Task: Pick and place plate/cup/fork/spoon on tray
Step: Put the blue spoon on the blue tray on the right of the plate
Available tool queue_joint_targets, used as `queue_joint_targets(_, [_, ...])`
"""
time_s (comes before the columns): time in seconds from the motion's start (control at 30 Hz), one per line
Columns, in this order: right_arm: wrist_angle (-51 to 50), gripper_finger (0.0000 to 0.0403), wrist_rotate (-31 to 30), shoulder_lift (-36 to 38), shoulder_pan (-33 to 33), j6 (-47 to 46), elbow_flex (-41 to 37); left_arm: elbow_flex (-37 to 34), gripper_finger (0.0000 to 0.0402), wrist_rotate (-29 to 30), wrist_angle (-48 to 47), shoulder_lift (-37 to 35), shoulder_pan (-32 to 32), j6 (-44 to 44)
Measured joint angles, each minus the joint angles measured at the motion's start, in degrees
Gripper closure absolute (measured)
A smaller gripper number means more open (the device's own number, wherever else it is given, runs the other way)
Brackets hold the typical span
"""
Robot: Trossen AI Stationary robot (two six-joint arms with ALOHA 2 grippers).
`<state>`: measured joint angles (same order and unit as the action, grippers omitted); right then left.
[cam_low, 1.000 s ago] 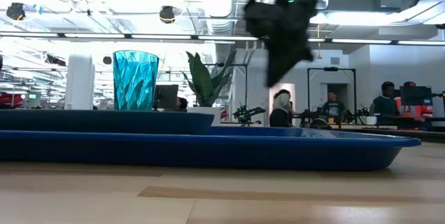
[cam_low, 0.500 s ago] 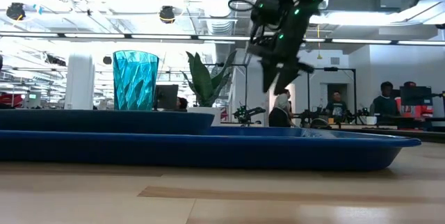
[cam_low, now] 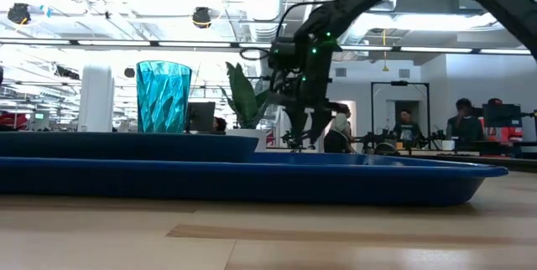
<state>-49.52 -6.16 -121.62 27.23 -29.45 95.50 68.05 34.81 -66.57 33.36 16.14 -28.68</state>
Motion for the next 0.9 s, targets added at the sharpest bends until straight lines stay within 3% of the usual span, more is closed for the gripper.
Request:
queue_joint_targets(0.53, [0.43,0.0186,0.28,-1.47,-0.04,-3.30,-1.13,0.00,0.0140,0.13,-0.07,0.01,0.02,0.58])
queue_joint_targets(0.67, [0.94,0.0190,-2.50,1.16,-1.08,-3.04,-1.42,0.00,0.0140,0.13,-0.65,0.01,0.01,0.55])
queue_joint_targets(0.9, [-0.67,0.0219,-1.47,6.19,1.70,-0.70,-1.44,0.00,0.0140,-1.02,-1.02,-0.01,0.00,-0.61])
